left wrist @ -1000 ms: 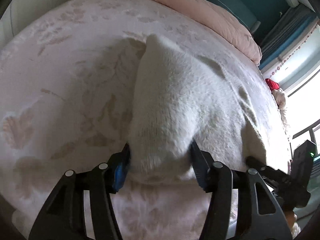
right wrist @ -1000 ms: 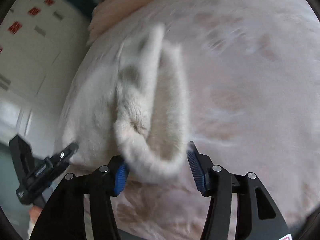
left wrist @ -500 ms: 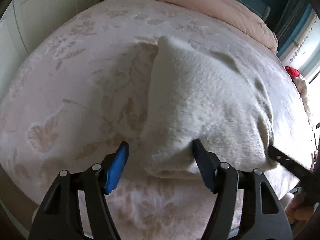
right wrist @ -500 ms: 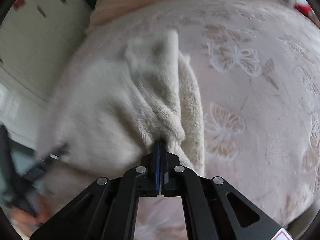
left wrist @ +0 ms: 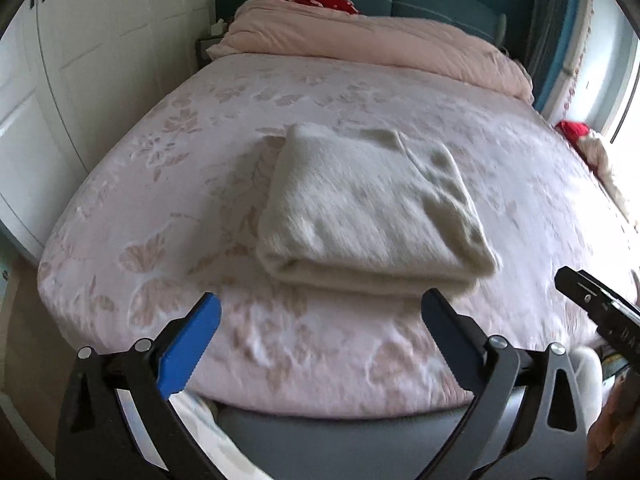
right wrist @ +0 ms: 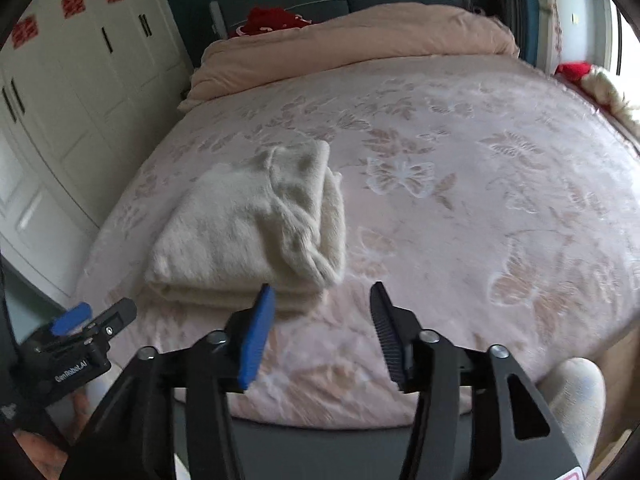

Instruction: Fold small clothes

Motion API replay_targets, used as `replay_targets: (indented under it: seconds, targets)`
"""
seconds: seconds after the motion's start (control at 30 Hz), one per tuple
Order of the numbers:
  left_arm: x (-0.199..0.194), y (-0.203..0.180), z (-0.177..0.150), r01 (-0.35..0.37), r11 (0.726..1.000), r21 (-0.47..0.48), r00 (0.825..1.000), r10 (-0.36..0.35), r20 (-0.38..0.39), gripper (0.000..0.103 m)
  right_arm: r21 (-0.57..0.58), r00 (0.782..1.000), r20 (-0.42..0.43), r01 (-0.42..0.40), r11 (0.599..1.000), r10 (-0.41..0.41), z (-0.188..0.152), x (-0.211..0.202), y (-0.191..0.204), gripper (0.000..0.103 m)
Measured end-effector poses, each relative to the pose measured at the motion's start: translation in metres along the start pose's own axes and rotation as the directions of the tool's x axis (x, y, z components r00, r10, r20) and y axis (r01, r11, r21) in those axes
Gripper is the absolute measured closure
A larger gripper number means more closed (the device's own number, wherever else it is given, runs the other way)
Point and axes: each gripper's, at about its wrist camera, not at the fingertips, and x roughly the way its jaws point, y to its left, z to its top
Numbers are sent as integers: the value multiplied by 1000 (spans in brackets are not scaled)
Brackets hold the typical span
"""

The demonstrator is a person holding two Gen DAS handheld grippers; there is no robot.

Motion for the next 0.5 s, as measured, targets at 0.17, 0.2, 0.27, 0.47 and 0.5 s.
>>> replay_targets:
  seconds: [0.17, 0.2, 0.27, 0.47, 0.5]
  targets:
    - [-9, -20, -24, -15, 999, 39, 1000, 16, -12, 5, 8, 1000, -21, -8, 1000, 8, -29, -11, -7, 45]
    - [-10, -23, -27, -17, 999, 45, 1000, 17, -12, 5, 9, 1000, -27, -16, 1000, 16, -33, -13, -8, 45]
    - [-14, -30, -32, -18, 998, 62, 1000, 18, -4, 5, 1, 999, -31, -16, 1000, 16, -39, -17, -8, 44]
    - [-20, -34, -31, -5, 998, 57, 1000, 4, 17, 5, -29, 994, -21, -112, 993, 112, -13, 4, -7, 76]
    - [-20, -31, -29, -13, 999, 51, 1000, 12, 21, 5, -38, 991, -29, -130, 991, 129, -4, 13, -6, 85]
